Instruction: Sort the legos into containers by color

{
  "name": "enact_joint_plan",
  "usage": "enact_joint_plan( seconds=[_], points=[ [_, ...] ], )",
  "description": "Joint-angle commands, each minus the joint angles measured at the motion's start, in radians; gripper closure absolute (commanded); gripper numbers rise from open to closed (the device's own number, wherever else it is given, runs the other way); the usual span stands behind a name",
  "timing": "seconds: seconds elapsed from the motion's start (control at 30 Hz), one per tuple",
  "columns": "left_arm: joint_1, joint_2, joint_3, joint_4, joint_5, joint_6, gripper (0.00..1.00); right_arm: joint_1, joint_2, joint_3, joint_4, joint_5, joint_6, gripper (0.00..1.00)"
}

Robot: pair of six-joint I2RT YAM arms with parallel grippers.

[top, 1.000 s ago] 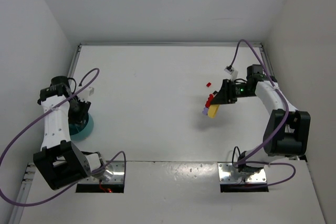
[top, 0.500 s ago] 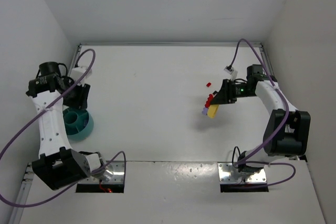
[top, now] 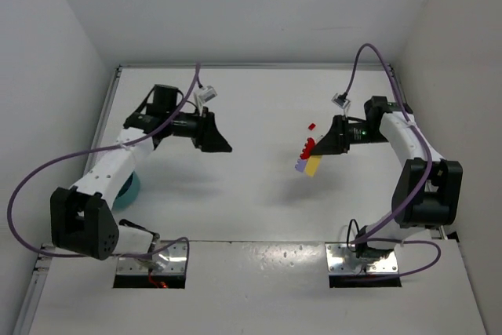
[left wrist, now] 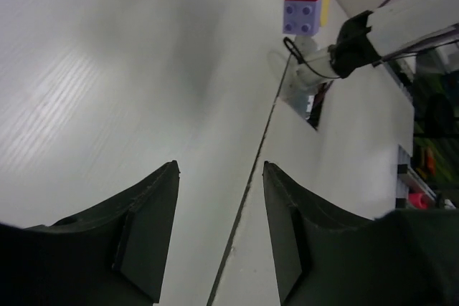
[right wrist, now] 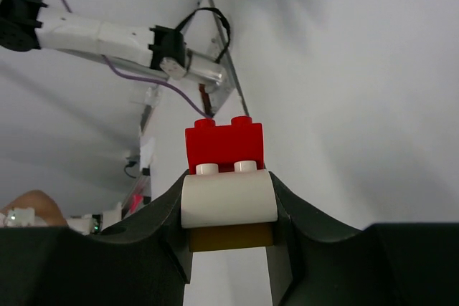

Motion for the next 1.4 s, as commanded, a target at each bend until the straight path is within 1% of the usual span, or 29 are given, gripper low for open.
enact_joint_plan(
  seconds=[0.0,0.03,0.07,0.13,0.17,0.27,0.3,0.37,0.43,0.5,0.63,0.8,0.9,1.03,1.37],
  points=[
    [-0.111,0.005,-0.028,0.446,0.067,-0.340,0.44,0.006,-0.036,0.014,-0.017,-0.185,-0.063,0.99],
    [-0.167,0.024,-0.028,0.488,0.067,-0.399,0.44,0.006,-0.036,0.014,-0.007,-0.204,-0.052,0.99],
    [-0.195,0.045,-0.015,0.544,0.067,-0.426,0.43,0.006,-0.047,-0.001,-0.007,-0.219,-0.052,0.99],
    [-0.246,0.110,0.010,0.577,0.056,-0.462,0.43,-0.004,-0.047,-0.015,-0.007,-0.242,-0.052,0.99],
    [-0.290,0.127,0.022,0.606,0.056,-0.493,0.43,-0.004,-0.047,-0.024,-0.007,-0.256,-0.043,0.99],
    [-0.354,0.185,0.057,0.658,0.056,-0.554,0.43,-0.004,-0.047,-0.025,-0.007,-0.279,-0.043,0.99],
    [-0.368,0.200,0.067,0.658,0.056,-0.565,0.41,-0.004,-0.047,-0.025,-0.007,-0.288,-0.043,0.99],
    [-0.394,0.226,0.067,0.674,0.056,-0.576,0.40,-0.004,-0.056,-0.049,0.032,-0.297,0.006,0.99],
    [-0.425,0.259,0.067,0.712,0.056,-0.611,0.40,-0.004,-0.066,-0.058,0.046,-0.307,0.020,0.99],
    [-0.450,0.268,0.076,0.721,0.056,-0.611,0.40,-0.004,-0.075,-0.067,0.069,-0.307,0.057,0.99],
    [-0.473,0.306,0.110,0.721,0.056,-0.611,0.40,-0.004,-0.075,-0.077,0.109,-0.307,0.087,1.00],
    [-0.500,0.339,0.145,0.721,0.056,-0.621,0.39,0.006,-0.075,-0.077,0.109,-0.307,0.097,1.00],
    [-0.520,0.357,0.156,0.732,0.065,-0.630,0.37,0.006,-0.075,-0.077,0.140,-0.307,0.121,1.00],
    [-0.554,0.366,0.156,0.732,0.065,-0.621,0.37,0.006,-0.075,-0.077,0.140,-0.307,0.121,1.00],
    [-0.554,0.385,0.156,0.691,0.036,-0.578,0.37,0.006,-0.084,-0.077,0.140,-0.307,0.121,1.00]
  ],
)
